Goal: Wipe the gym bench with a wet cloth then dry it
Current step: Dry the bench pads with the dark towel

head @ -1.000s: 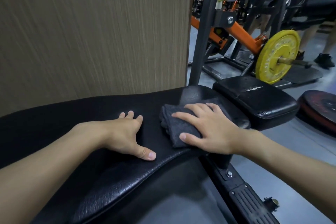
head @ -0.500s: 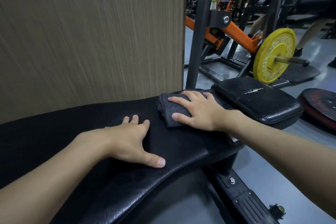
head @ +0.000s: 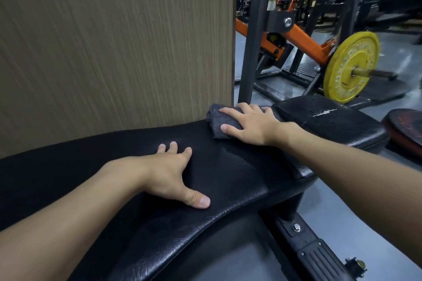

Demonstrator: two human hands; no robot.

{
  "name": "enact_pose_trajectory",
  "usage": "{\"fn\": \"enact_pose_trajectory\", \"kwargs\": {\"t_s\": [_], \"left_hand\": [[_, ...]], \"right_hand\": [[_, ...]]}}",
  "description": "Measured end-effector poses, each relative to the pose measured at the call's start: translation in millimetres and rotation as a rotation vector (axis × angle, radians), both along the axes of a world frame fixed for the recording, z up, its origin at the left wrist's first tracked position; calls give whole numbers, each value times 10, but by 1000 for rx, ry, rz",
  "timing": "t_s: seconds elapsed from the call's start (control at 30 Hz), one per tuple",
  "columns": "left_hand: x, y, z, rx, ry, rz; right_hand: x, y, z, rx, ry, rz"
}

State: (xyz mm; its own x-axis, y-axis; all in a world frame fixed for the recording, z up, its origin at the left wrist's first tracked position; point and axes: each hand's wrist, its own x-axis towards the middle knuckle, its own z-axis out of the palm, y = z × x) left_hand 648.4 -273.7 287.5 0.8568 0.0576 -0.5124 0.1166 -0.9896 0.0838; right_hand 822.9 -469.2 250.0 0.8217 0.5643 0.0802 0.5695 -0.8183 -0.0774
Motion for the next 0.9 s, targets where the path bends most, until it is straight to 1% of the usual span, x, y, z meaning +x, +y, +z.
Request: {"fn": "enact_pose_trajectory", "kwargs": {"t_s": [0.17, 0.33, 0.47, 0.53, 0.6, 0.7, 0.77, 0.8, 0.87, 0.9], "left_hand": [[-1, 34, -17, -22, -8, 9], [-29, 56, -41, -57, -24, 18], [-73, 74, -66, -51, -65, 30], [-110, 72, -80, -66, -103, 29], [-152, 72, -91, -97, -143, 29], [-210, 127, -128, -138, -211, 18], [-228, 191, -149, -160, -230, 8], [-227, 219, -153, -172, -226, 9], [-209, 242, -151, -176, -205, 6], [-197, 239, -149, -174, -198, 3]], "right_hand": [[-561, -482, -23, -15, -30, 18], [-1086, -815, 19, -77, -51, -3], [-1261, -1036, 88, -45, 24, 60], [-1243, -1045, 71, -79, 16, 65], [-1132, -949, 57, -86, -19, -4], [-824, -568, 27, -97, -41, -218], [-588, -260, 68, -106, 6, -367], [-495, -165, 122, -132, 57, -409], [-392, -169, 247, -167, 163, -397], [-384, -238, 281, -165, 175, -363]]}}
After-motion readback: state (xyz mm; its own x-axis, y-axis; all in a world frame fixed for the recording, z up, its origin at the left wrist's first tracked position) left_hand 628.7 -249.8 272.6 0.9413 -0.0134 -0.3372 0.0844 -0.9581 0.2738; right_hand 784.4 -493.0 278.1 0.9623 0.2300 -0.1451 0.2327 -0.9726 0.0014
